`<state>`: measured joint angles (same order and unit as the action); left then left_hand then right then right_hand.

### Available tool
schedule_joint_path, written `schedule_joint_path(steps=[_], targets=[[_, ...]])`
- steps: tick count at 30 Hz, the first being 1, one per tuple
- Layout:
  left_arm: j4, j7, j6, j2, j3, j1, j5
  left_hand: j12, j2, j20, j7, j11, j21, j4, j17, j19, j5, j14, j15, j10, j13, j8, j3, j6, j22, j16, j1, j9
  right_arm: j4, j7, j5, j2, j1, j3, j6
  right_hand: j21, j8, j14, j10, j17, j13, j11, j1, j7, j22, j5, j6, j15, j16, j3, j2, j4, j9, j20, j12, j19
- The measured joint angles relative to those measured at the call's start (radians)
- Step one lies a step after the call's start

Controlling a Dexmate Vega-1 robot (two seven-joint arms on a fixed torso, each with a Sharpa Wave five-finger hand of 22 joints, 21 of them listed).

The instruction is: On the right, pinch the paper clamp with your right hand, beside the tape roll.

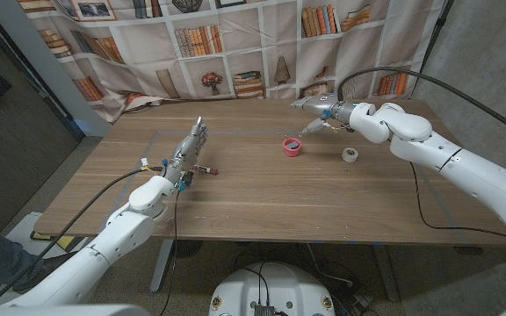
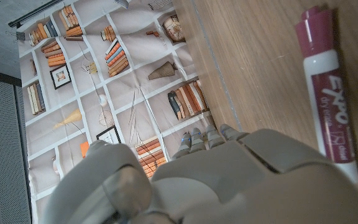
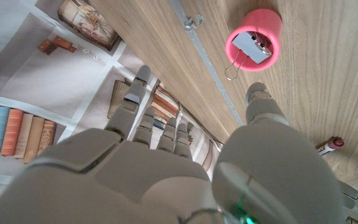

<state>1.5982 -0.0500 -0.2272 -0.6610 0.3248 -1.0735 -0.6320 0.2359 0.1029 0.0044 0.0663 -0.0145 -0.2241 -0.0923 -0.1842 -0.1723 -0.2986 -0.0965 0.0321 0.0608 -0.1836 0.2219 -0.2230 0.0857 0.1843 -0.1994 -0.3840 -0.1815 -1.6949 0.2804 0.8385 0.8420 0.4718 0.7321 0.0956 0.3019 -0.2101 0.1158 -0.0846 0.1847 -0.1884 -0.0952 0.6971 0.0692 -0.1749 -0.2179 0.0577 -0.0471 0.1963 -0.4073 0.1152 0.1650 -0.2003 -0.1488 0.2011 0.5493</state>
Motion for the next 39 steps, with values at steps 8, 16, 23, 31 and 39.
schedule_joint_path(steps=[8, 16, 23, 31, 39], targets=[[-0.012, 0.007, -0.004, 0.003, 0.000, 0.002, -0.005, 0.000, 0.000, 0.010, 0.000, 0.000, 0.000, -0.004, 0.000, 0.001, 0.000, 0.002, -0.002, 0.000, 0.000, -0.004, -0.004, 0.000, 0.000, 0.000, 0.000, 0.000, 0.004, 0.056, 0.038, -0.010, -0.034, 0.032, 0.010, 0.010, -0.017, 0.042, -0.036, 0.004, 0.000, -0.030, 0.013, 0.024, 0.000, -0.005, 0.033, 0.024, 0.004, -0.004, 0.002, -0.004, -0.002, 0.013, 0.007, 0.058], [-0.021, 0.015, -0.004, 0.008, 0.010, 0.009, -0.006, -0.008, 0.000, 0.010, 0.000, 0.000, 0.008, -0.004, 0.000, 0.001, 0.000, 0.002, -0.002, 0.000, 0.000, -0.004, -0.004, 0.000, 0.000, 0.000, 0.000, 0.000, 0.008, 0.108, 0.068, -0.015, -0.054, 0.054, 0.031, 0.010, -0.012, 0.054, -0.019, 0.004, 0.000, -0.031, 0.020, 0.023, 0.000, -0.014, 0.016, 0.036, 0.004, -0.004, 0.010, -0.004, -0.002, 0.026, 0.002, 0.085], [-0.023, 0.018, -0.001, 0.010, 0.014, 0.010, -0.008, -0.008, 0.000, 0.020, 0.000, 0.000, 0.008, -0.004, 0.000, 0.002, 0.000, 0.002, -0.002, 0.000, 0.000, -0.004, -0.004, 0.000, 0.000, 0.004, 0.000, 0.000, 0.012, 0.145, 0.098, -0.022, -0.069, 0.070, 0.042, 0.010, -0.004, 0.085, 0.006, 0.004, 0.000, -0.025, 0.032, 0.018, 0.000, -0.019, -0.007, 0.042, 0.012, -0.004, 0.013, -0.004, -0.002, 0.042, -0.005, 0.114], [-0.023, 0.018, 0.005, 0.011, 0.018, 0.006, -0.011, -0.008, 0.000, 0.019, 0.000, 0.000, 0.008, -0.004, 0.000, 0.002, 0.008, 0.002, -0.002, 0.000, 0.000, -0.008, -0.004, 0.000, 0.000, 0.004, 0.000, -0.003, 0.024, 0.158, 0.129, -0.030, -0.084, 0.086, 0.064, 0.010, 0.007, 0.139, 0.065, 0.004, 0.000, -0.015, 0.050, 0.013, 0.000, -0.026, -0.058, -0.012, 0.017, -0.004, 0.023, -0.004, -0.002, 0.067, -0.017, 0.169], [-0.019, 0.013, 0.012, 0.012, 0.020, -0.001, -0.014, -0.008, 0.000, 0.019, 0.000, 0.000, 0.008, -0.009, 0.000, 0.002, 0.008, 0.002, -0.002, 0.000, 0.000, -0.008, -0.009, 0.000, 0.000, 0.004, 0.000, -0.003, 0.045, 0.157, 0.159, -0.041, -0.103, 0.104, 0.098, 0.010, 0.007, 0.165, 0.077, 0.001, 0.000, -0.014, 0.059, 0.019, 0.000, -0.026, -0.064, -0.018, 0.019, -0.004, 0.022, -0.004, -0.007, 0.072, -0.017, 0.188]])
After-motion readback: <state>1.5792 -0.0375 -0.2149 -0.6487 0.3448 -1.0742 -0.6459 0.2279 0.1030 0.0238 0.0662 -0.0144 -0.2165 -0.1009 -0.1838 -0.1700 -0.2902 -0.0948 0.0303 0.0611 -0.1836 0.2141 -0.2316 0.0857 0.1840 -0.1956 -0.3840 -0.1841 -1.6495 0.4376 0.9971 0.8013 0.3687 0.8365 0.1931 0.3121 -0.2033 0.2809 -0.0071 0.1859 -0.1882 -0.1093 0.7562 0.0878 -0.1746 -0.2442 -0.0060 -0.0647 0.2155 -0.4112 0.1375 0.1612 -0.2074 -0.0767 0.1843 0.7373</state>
